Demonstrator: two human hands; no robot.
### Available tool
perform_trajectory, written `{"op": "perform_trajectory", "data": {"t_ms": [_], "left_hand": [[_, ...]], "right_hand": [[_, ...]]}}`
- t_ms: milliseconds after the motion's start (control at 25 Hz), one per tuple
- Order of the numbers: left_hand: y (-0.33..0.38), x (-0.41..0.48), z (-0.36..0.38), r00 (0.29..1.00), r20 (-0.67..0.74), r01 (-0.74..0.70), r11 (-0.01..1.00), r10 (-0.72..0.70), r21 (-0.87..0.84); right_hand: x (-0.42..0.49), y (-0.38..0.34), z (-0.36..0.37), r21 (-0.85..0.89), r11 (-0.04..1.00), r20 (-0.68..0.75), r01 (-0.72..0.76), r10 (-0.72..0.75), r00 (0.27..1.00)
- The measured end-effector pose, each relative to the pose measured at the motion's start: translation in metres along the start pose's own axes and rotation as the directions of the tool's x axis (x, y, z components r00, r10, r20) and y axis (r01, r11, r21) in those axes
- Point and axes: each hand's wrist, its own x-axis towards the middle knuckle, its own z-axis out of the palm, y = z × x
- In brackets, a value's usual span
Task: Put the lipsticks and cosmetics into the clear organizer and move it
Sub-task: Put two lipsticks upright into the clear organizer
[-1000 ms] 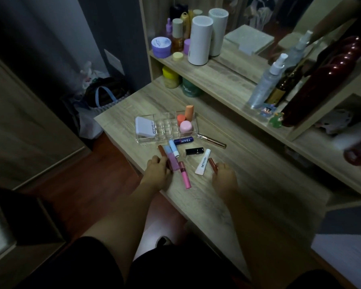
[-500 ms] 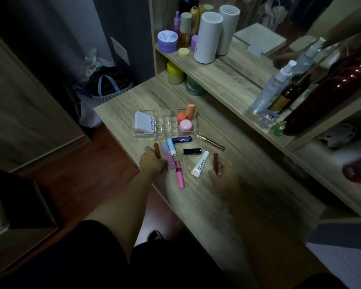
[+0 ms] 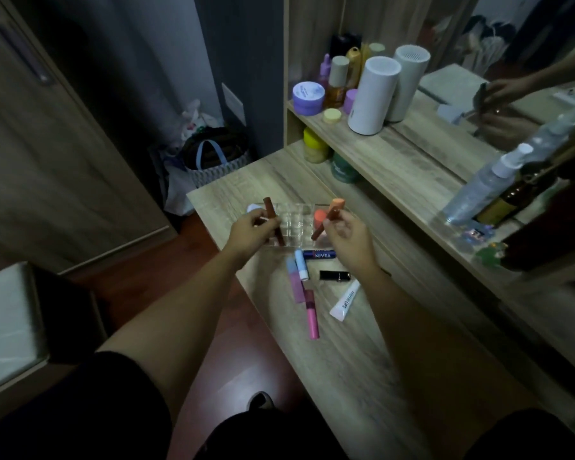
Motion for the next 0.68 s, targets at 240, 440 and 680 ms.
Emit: {"op": "perform_trajectory", "data": {"t_ms": [240, 440, 680], "left_hand": [[0.021, 0.044, -0.004, 0.96, -0.066, -0.237, 0.916, 0.272, 0.324], [0.009, 0.069, 0.002, 0.955, -0.009, -0.269, 0.875, 0.297, 0.402], [0.001, 0.085, 0.009, 0.953, 0.163, -0.302, 0.766, 0.255, 0.567]], "right_hand": [[0.049, -0.019, 0.025, -0.072, 0.996, -0.018, 0.046, -0.047, 0.999], [0.073, -0.007, 0.042, -0.212, 0.975, -0.007, 0.07, -0.073, 0.997], [0.081, 0.003, 0.054, -0.329, 0.942, 0.054, 0.061, -0.046, 0.997]]}}
